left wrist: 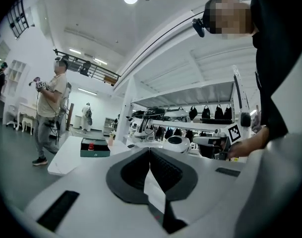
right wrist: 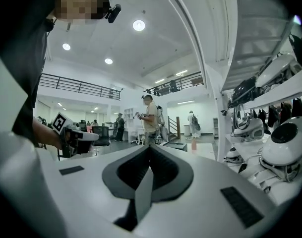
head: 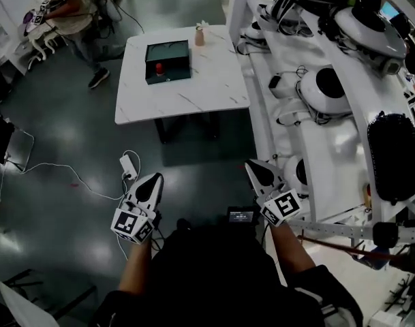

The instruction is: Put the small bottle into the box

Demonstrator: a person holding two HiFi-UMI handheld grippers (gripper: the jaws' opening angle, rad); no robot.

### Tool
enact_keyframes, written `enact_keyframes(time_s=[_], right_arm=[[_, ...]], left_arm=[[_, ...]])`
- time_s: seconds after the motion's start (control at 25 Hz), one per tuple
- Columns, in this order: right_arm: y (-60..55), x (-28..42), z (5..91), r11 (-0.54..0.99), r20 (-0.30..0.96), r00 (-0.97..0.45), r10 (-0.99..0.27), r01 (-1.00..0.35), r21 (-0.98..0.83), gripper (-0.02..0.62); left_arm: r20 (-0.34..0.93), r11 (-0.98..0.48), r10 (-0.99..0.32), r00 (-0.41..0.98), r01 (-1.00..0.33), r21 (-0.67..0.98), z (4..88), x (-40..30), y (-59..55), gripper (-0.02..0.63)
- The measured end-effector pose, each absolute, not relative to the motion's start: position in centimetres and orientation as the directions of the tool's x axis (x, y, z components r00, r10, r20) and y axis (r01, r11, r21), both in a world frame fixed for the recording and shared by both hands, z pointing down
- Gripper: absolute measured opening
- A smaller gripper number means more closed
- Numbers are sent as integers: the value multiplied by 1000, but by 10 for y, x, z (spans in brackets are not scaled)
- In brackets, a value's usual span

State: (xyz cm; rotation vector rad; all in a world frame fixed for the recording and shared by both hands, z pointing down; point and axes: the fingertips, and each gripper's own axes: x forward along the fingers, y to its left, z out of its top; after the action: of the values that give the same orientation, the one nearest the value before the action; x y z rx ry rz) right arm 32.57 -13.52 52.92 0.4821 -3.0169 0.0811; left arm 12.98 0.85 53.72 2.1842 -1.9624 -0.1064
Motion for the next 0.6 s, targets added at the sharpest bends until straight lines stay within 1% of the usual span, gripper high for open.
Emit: enact_keyframes(time_s=[0.16,0.32,0.6], right_arm=[[-123,326,542,946,93,-949,-300,-309,-101,32],[-119,325,542,955,94,-959,-269,-278,-102,32],[-124,338,537,958,85,-963,-256,-264,-110,32]], left_arm=[[91,-101,-988,122,-973,208,540,144,9,17],[108,-97,-986,123,-970,222,543,155,9,17],[127,-101,-984,126,-976,192,539,174,5,17]])
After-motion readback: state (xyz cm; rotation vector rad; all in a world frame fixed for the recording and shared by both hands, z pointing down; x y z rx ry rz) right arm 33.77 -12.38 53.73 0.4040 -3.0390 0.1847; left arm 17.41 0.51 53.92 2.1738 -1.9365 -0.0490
